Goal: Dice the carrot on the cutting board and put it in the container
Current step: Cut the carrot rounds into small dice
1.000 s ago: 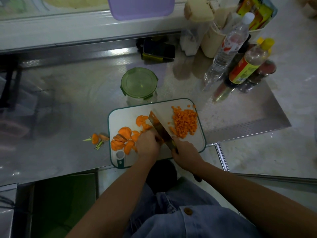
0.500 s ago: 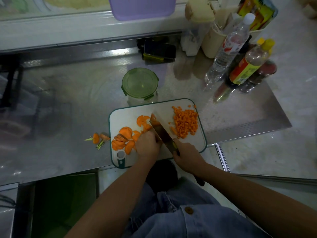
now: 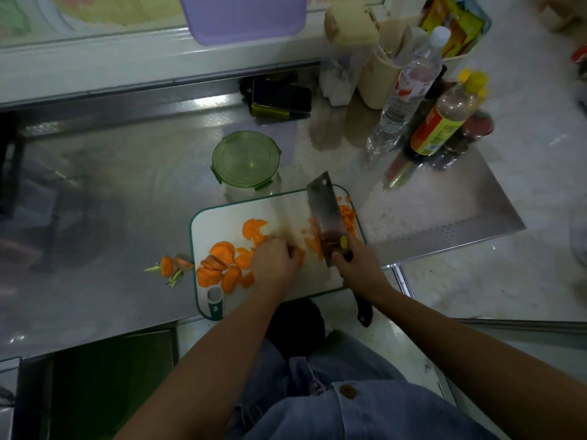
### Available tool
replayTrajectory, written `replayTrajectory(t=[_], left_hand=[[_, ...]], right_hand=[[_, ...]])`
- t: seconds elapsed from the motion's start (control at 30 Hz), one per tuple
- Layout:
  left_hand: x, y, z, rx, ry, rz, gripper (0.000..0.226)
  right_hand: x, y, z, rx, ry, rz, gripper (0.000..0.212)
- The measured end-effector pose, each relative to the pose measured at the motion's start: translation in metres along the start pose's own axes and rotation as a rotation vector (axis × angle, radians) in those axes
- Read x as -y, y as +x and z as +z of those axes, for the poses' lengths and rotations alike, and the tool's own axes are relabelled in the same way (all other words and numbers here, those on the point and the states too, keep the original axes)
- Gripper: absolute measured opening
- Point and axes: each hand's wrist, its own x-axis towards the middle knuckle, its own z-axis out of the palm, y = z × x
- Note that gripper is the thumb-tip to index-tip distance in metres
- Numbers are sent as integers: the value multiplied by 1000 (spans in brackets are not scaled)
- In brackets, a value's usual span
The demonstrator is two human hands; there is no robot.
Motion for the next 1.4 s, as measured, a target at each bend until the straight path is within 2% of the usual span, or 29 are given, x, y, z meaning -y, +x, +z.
replayTrajectory(t=[0.03,0.07,0.2,0.33,0.53,0.6,0.73,0.93,1.03,1.13,1.3,1.4], left_hand=[[-5,2,-1,-32,-7,44,19],[-9,4,-1,-54,-6,98,18],[-18,15,4,41,178,256,27],[-24,21,7,45,266,183,23],[-16,23,8,62,170,198,14],[-14,20,5,6,25,145,15],[-3,14,-7,-135,-241,-90,28],[18,4,-22,-238,-334,-284,29],[27,-2,-19,-213,-331,-318,32],[32,-5,-16,-149,-320,-311,30],[20,-8,-18,6,-216,-150,13],[10,-7,-15,72,-155,-76,7]], right_hand=[[-1,0,-5,-4,21,25,19],[-4,1,-9,-12,35,37,19],[-12,-1,-17,-12,36,41,29],[-16,-3,-17,-12,88,48,26],[-20,1,-16,14,86,60,34],[-20,2,-13,16,79,52,31],[-12,-2,-3,62,68,19,9],[4,-20,20,220,14,-117,29],[2,-25,29,276,-61,-126,38],[-2,-22,27,267,-99,-113,35],[-7,-6,6,108,-143,-48,37],[-4,0,-3,93,-178,-60,42]])
